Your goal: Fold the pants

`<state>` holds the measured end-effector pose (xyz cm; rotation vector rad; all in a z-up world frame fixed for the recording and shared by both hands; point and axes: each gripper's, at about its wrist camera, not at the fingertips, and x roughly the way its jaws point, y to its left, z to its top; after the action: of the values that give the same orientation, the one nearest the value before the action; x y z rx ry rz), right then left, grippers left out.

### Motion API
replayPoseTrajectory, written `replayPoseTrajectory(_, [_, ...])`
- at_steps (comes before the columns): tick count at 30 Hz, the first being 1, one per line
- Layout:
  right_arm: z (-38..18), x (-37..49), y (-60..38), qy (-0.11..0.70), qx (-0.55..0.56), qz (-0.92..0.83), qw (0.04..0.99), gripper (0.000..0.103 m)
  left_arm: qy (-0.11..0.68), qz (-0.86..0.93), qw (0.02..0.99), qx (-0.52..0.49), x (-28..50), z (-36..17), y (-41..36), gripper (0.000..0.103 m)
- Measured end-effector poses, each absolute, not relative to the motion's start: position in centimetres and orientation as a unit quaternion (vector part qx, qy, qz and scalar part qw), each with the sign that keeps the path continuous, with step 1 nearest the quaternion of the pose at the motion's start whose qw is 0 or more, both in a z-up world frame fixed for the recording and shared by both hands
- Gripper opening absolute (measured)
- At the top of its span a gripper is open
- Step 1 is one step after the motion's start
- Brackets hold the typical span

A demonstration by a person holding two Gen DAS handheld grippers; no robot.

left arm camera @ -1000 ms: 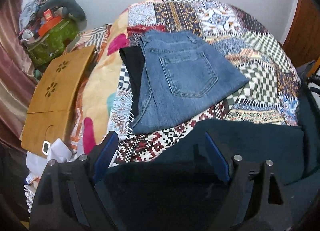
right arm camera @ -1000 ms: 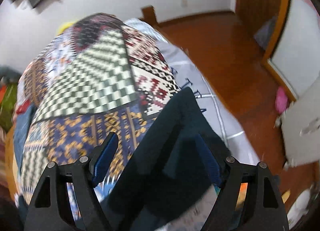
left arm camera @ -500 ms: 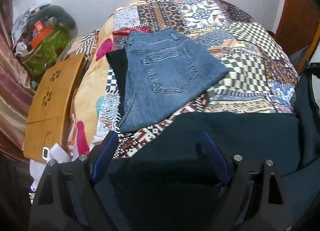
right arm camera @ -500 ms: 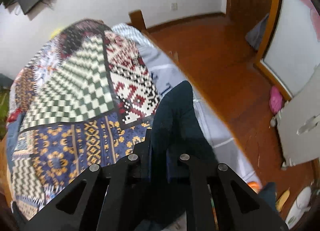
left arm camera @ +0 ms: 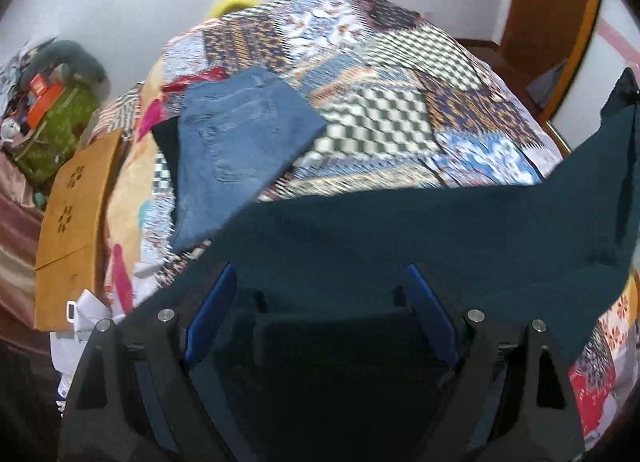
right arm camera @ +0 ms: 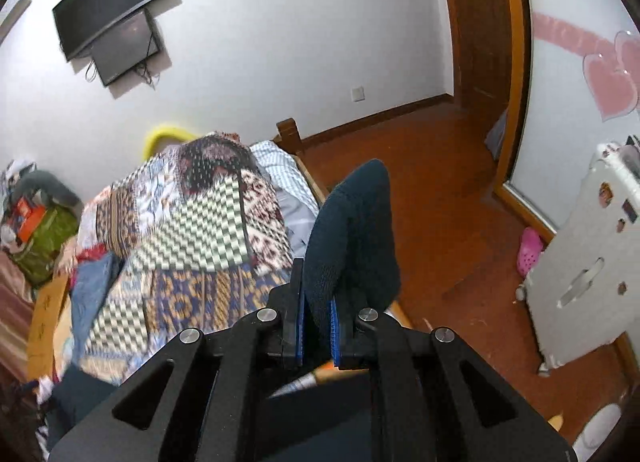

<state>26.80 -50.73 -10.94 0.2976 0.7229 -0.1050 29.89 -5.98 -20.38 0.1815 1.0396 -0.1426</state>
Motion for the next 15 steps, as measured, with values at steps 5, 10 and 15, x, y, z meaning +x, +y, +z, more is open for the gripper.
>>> replayPoseTrajectory(5, [-14.9, 24.6, -51.6, 0.395, 0.136, -0.061, 0.907, 0.008, 0.517, -0.083, 0.848, 0.088, 28.3, -21.8, -7.7, 0.086])
replayPoseTrajectory(10, [-19.8, 21.2, -53.6, 0.44, 0.171, -0.076, 0.878, 0.009, 0.523, -0.08, 0.845, 0.082, 27.0, -22.5, -7.6, 0.086])
replayPoseTrajectory(15, [-22.7, 18.1, -53.9, 0.477, 0.175, -0.09, 0.856, 0.015, 0.523, -0.082, 0.847, 0.046, 26.1, -22.5, -6.6, 0.086])
